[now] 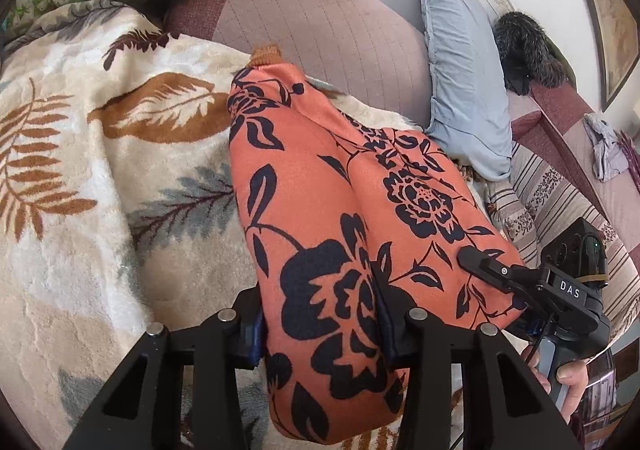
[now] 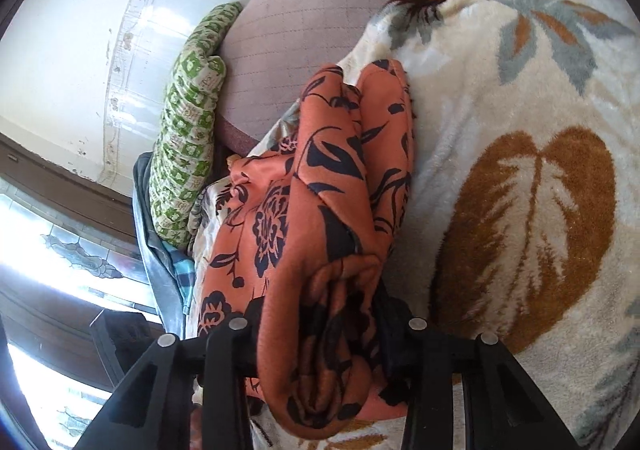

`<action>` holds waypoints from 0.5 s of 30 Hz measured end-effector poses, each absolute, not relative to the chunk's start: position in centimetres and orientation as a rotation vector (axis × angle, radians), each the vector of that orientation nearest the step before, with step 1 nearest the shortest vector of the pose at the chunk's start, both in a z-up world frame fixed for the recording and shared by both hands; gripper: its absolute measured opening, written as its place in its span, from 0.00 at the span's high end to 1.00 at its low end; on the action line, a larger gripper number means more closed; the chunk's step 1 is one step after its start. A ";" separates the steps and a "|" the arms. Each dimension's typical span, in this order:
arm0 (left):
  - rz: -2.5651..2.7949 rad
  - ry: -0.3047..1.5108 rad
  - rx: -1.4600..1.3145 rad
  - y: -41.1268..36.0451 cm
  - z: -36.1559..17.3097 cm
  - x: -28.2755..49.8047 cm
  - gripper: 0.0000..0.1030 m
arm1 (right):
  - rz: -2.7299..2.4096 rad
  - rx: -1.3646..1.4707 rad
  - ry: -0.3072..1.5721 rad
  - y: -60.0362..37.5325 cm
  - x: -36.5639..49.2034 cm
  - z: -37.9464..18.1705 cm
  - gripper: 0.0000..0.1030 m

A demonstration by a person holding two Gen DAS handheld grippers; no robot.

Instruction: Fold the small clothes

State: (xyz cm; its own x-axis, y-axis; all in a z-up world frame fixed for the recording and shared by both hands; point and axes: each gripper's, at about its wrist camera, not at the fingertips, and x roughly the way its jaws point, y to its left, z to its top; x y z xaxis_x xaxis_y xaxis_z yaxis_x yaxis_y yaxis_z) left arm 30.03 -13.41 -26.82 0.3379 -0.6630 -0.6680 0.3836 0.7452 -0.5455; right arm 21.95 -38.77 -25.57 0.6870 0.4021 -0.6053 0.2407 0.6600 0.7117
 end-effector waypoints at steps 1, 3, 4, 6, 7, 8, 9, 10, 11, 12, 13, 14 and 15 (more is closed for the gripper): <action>-0.690 1.013 -0.321 -13.1 -26.5 30.0 0.57 | 0.109 0.862 0.832 -38.5 21.9 -25.2 0.61; -0.677 1.017 -0.314 -12.6 -25.9 29.9 0.57 | 0.123 0.861 0.835 -38.0 21.8 -24.7 0.62; -0.670 1.021 -0.306 -12.4 -25.7 29.8 0.57 | 0.128 0.865 0.842 -37.8 21.8 -24.7 0.62; -0.653 1.024 -0.284 -12.0 -25.3 29.3 0.57 | 0.135 0.878 0.855 -37.4 21.7 -24.7 0.62; -0.644 1.023 -0.269 -12.0 -25.0 29.0 0.57 | 0.137 0.882 0.863 -37.1 21.6 -24.7 0.62; -0.637 1.023 -0.256 -11.9 -24.7 28.8 0.57 | 0.140 0.884 0.869 -36.9 21.5 -24.7 0.62; -0.631 1.022 -0.246 -11.7 -24.5 28.5 0.57 | 0.143 0.887 0.874 -36.6 21.3 -24.6 0.62; -0.626 1.019 -0.238 -11.5 -24.3 28.2 0.57 | 0.148 0.893 0.879 -36.5 21.1 -24.6 0.62; -0.623 1.017 -0.233 -11.1 -24.1 27.8 0.57 | 0.153 0.905 0.883 -36.3 20.9 -24.6 0.62; -0.619 1.018 -0.228 -10.9 -23.9 27.5 0.57 | 0.157 0.917 0.888 -36.1 20.6 -24.6 0.62; -0.616 1.023 -0.224 -10.7 -23.8 27.3 0.57 | 0.159 0.927 0.893 -35.9 20.4 -24.7 0.62; -0.612 1.027 -0.218 -10.6 -23.8 27.0 0.57 | 0.159 0.932 0.898 -35.7 20.0 -24.7 0.62; -0.608 1.030 -0.207 -10.5 -23.7 26.7 0.57 | 0.156 0.936 0.905 -35.5 19.7 -24.7 0.62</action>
State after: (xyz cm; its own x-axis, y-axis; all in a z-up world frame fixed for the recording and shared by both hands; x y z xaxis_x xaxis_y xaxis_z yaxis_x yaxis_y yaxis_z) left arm 26.66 -10.51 -23.70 0.3686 -0.5638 -0.7391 0.3752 0.8176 -0.4367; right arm 19.72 -35.49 -24.74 0.6357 0.4809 -0.6038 0.2512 0.6107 0.7509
